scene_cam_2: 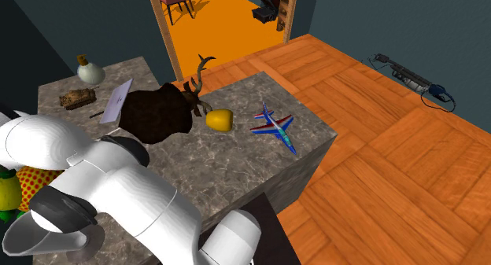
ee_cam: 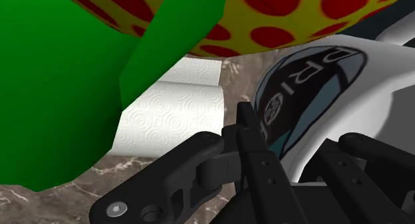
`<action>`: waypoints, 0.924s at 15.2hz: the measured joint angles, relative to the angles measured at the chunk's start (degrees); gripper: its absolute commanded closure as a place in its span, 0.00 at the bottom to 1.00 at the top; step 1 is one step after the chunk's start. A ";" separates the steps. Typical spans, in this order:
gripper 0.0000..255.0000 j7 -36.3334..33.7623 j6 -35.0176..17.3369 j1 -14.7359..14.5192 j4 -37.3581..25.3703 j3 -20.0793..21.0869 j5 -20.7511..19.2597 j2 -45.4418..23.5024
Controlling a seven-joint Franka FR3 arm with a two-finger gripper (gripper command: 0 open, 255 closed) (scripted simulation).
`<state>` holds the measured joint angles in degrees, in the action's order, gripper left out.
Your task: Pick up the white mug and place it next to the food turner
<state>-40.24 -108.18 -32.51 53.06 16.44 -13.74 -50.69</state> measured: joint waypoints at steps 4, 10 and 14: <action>1.00 -0.32 -3.01 0.41 3.17 -0.05 -0.15 0.05; 1.00 -0.39 -3.49 0.42 3.52 -0.06 -0.20 -0.02; 0.00 -0.39 -3.51 0.41 3.51 -0.06 -0.20 -0.01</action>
<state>-40.64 -111.69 -32.10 56.57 16.38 -13.94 -50.71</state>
